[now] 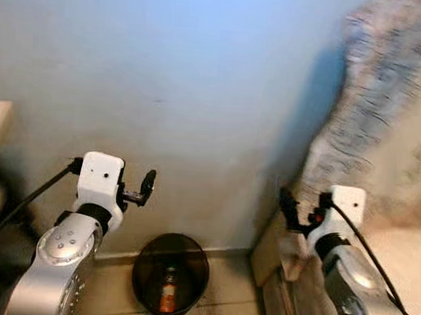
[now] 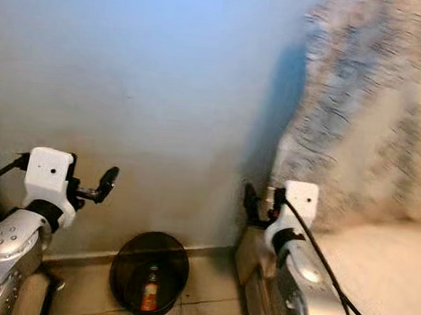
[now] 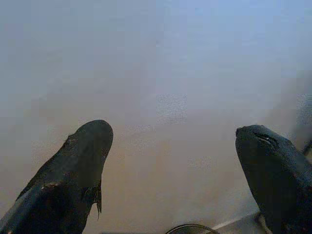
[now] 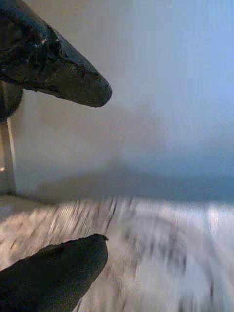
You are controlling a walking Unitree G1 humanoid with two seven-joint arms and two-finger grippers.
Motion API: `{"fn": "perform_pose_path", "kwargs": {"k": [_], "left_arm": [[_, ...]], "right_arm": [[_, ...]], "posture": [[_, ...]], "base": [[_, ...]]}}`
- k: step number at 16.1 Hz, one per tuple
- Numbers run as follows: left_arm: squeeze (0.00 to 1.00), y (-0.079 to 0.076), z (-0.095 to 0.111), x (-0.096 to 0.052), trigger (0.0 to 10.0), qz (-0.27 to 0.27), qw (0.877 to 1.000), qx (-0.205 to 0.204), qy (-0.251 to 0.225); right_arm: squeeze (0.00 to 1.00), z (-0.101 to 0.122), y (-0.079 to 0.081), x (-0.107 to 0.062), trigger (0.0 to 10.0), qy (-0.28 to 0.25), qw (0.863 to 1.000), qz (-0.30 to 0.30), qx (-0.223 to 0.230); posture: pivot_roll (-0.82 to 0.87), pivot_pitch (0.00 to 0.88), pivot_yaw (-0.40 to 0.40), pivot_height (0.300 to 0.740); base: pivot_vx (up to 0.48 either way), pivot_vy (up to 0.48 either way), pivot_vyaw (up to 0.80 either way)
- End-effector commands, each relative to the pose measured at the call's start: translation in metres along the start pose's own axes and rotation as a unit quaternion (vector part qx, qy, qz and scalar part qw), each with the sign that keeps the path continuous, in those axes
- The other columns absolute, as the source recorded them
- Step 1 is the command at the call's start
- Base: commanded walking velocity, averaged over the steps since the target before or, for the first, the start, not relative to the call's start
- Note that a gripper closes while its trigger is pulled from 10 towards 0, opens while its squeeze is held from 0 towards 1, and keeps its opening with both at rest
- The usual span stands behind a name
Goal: Clean up the room
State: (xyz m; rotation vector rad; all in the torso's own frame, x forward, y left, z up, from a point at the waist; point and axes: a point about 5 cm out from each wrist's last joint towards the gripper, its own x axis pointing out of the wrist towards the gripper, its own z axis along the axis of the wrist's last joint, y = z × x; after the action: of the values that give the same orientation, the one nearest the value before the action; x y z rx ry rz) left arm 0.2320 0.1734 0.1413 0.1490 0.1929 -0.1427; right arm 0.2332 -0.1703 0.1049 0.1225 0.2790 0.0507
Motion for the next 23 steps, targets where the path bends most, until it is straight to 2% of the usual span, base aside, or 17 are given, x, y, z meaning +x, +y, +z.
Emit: {"fn": "perform_pose_path", "kwargs": {"k": [1, 2, 3, 4, 5, 6, 7, 8, 10, 13, 15, 18, 20, 22, 23], "left_arm": [[0.32, -0.007, 0.001, 0.003, 10.0, -0.015, 1.000, 0.006, 0.005], [0.28, -0.006, 0.002, 0.005, 10.0, -0.020, 1.000, -0.008, 0.006], [0.17, -0.003, -0.001, 0.010, 10.0, -0.024, 0.999, -0.022, 0.015], [0.17, -0.003, -0.002, 0.011, 10.0, -0.026, 0.999, -0.023, 0.017], [0.00, -0.002, -0.004, 0.012, 10.0, -0.031, 0.999, -0.013, 0.020], [0.00, 0.000, -0.004, 0.012, 10.0, -0.026, 0.999, 0.018, 0.018], [0.00, 0.001, -0.002, 0.012, 10.0, -0.021, 0.999, 0.030, 0.011], [0.00, 0.000, 0.000, 0.013, 10.0, -0.019, 1.000, 0.015, 0.004], [0.00, -0.004, -0.002, 0.017, 10.0, -0.020, 1.000, 0.014, 0.003], [0.00, -0.003, -0.003, 0.015, 10.0, -0.013, 1.000, -0.005, 0.006], [0.00, -0.002, -0.003, 0.011, 10.0, -0.005, 0.999, -0.032, 0.009], [0.00, -0.004, -0.006, 0.008, 10.0, -0.009, 0.999, -0.023, 0.021], [0.00, -0.005, -0.007, 0.009, 10.0, -0.012, 1.000, 0.015, 0.014], [0.00, -0.007, -0.004, 0.009, 10.0, -0.001, 1.000, 0.018, -0.016], [0.00, -0.008, -0.005, 0.009, 10.0, -0.014, 1.000, 0.011, -0.004]], "right_arm": [[0.00, -0.001, -0.010, -0.004, 10.0, 0.003, 1.000, -0.016, 0.007], [0.00, -0.001, -0.010, -0.008, 10.0, 0.004, 1.000, -0.013, 0.009], [0.00, -0.002, -0.003, -0.013, 10.0, 0.010, 1.000, -0.008, 0.014], [0.00, -0.002, -0.001, -0.014, 10.0, 0.011, 1.000, -0.006, 0.014], [0.00, -0.003, 0.003, -0.016, 10.0, 0.012, 1.000, -0.004, 0.016], [0.00, -0.013, 0.005, -0.018, 10.0, 0.029, 0.999, -0.012, 0.011], [0.00, -0.015, 0.003, -0.019, 10.0, 0.033, 0.999, -0.021, 0.007], [0.00, -0.012, 0.004, -0.018, 10.0, 0.029, 0.999, -0.016, 0.001], [0.00, -0.011, -0.003, -0.014, 10.0, 0.048, 0.998, -0.016, -0.031], [0.00, -0.014, -0.005, -0.010, 10.0, 0.056, 0.998, -0.023, -0.033], [0.00, -0.016, 0.002, -0.008, 10.0, 0.067, 0.997, -0.007, -0.033], [0.00, -0.017, 0.003, -0.009, 10.0, 0.071, 0.997, -0.005, -0.030], [0.00, -0.020, 0.001, -0.011, 10.0, 0.075, 0.997, -0.018, -0.021], [0.00, -0.022, -0.002, -0.013, 10.0, 0.076, 0.996, -0.035, -0.013], [0.00, -0.022, -0.003, -0.013, 10.0, 0.076, 0.996, -0.039, -0.012]], "posture": [[0.07, 0.000, -0.011, 0.740], [0.05, 0.000, 0.000, 0.740], [0.01, 0.000, 0.016, 0.740], [0.01, 0.000, 0.016, 0.740], [0.01, 0.000, 0.018, 0.740], [0.02, 0.000, 0.028, 0.740], [0.02, 0.000, 0.030, 0.740], [0.00, 0.000, 0.037, 0.740], [0.02, 0.000, 0.032, 0.740], [0.05, 0.000, 0.007, 0.740], [0.07, 0.000, -0.006, 0.740], [0.07, 0.000, -0.012, 0.740], [0.07, 0.000, -0.015, 0.740], [0.07, 0.000, -0.013, 0.740], [0.07, 0.000, -0.009, 0.740]], "base": [[0.000, 0.000, -0.80], [0.000, 0.000, -0.80], [0.000, 0.000, -0.80], [0.000, 0.000, -0.80], [0.000, 0.000, -0.80], [0.000, 0.000, -0.80], [0.000, 0.000, -0.80], [0.000, 0.000, -0.80], [0.000, 0.000, -0.80], [0.000, 0.000, -0.80], [0.000, 0.000, -0.80], [0.000, 0.000, -0.80], [0.000, 0.000, -0.80], [0.000, 0.000, -0.80], [0.000, 0.000, -0.80]]}}
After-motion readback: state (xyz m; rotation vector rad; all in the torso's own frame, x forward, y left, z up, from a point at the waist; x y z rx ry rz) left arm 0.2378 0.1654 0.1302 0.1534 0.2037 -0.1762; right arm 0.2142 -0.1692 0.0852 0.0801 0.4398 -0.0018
